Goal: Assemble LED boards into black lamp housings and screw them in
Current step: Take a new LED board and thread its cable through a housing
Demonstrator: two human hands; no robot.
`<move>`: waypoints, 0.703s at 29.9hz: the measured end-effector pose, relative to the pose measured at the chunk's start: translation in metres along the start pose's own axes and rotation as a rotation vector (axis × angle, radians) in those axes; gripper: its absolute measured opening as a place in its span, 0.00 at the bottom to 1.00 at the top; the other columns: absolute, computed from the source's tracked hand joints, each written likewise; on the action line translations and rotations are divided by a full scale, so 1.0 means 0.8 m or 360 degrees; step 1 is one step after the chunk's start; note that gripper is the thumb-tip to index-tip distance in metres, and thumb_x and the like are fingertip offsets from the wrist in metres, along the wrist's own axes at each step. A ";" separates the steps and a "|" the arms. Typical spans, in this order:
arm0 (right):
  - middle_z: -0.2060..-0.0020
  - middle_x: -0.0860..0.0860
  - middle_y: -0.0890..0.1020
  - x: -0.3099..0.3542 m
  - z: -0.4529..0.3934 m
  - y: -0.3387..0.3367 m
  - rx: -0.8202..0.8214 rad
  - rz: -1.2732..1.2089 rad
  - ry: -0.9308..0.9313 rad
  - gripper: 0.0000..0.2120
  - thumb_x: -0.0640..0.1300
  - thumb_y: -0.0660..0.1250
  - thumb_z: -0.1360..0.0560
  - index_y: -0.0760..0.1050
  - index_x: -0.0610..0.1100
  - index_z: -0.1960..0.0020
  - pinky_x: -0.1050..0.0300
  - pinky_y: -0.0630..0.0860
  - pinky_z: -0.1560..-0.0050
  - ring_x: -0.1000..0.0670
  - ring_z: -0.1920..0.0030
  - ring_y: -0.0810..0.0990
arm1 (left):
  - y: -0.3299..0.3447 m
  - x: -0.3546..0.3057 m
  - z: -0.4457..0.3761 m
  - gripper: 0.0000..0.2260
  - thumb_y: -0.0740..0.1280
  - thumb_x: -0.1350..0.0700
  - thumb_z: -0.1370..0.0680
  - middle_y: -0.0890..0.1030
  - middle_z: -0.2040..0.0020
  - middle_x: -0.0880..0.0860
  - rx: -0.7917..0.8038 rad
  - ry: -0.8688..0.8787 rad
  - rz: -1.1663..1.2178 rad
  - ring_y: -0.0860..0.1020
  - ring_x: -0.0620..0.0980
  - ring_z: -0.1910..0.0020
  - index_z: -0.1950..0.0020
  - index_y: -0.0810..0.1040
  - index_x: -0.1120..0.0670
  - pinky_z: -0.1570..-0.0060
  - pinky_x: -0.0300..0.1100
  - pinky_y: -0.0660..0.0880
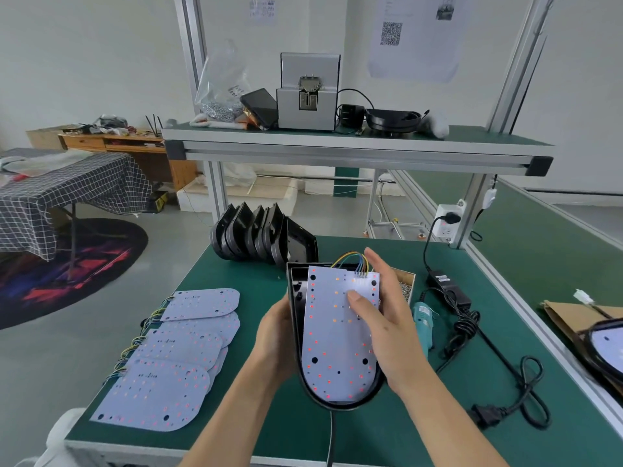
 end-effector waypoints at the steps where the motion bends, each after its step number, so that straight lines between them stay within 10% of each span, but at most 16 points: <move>1: 0.41 0.66 0.84 -0.001 0.001 0.000 0.0001 -0.0038 0.0002 0.27 0.36 0.67 0.18 0.69 0.57 0.24 0.72 0.77 0.48 0.63 0.42 0.83 | 0.001 -0.002 0.001 0.13 0.67 0.54 0.23 0.87 0.58 0.56 0.0009 0.0034 -0.0047 0.85 0.53 0.65 0.62 0.89 0.53 0.68 0.42 0.81; 8: 0.45 0.50 0.87 -0.011 0.003 -0.005 -0.0074 -0.0226 0.0112 0.19 0.42 0.70 0.22 0.76 0.50 0.32 0.61 0.82 0.52 0.50 0.47 0.87 | 0.017 0.000 0.005 0.20 0.65 0.62 0.19 0.84 0.69 0.50 0.0074 0.0152 -0.0202 0.81 0.46 0.73 0.69 0.86 0.52 0.73 0.37 0.76; 21: 0.48 0.47 0.88 0.005 0.004 -0.021 -0.0082 -0.0257 0.0170 0.16 0.56 0.75 0.28 0.81 0.49 0.44 0.59 0.82 0.54 0.50 0.51 0.87 | 0.040 -0.005 0.010 0.12 0.65 0.60 0.24 0.88 0.53 0.55 0.0197 0.0148 -0.0174 0.87 0.51 0.58 0.53 0.89 0.52 0.59 0.43 0.82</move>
Point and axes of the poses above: each hand's wrist, its own z-axis away from the middle knuckle, its own y-axis out of the palm, x = y × z, the point moved 8 cm from there along -z, towards the middle knuckle
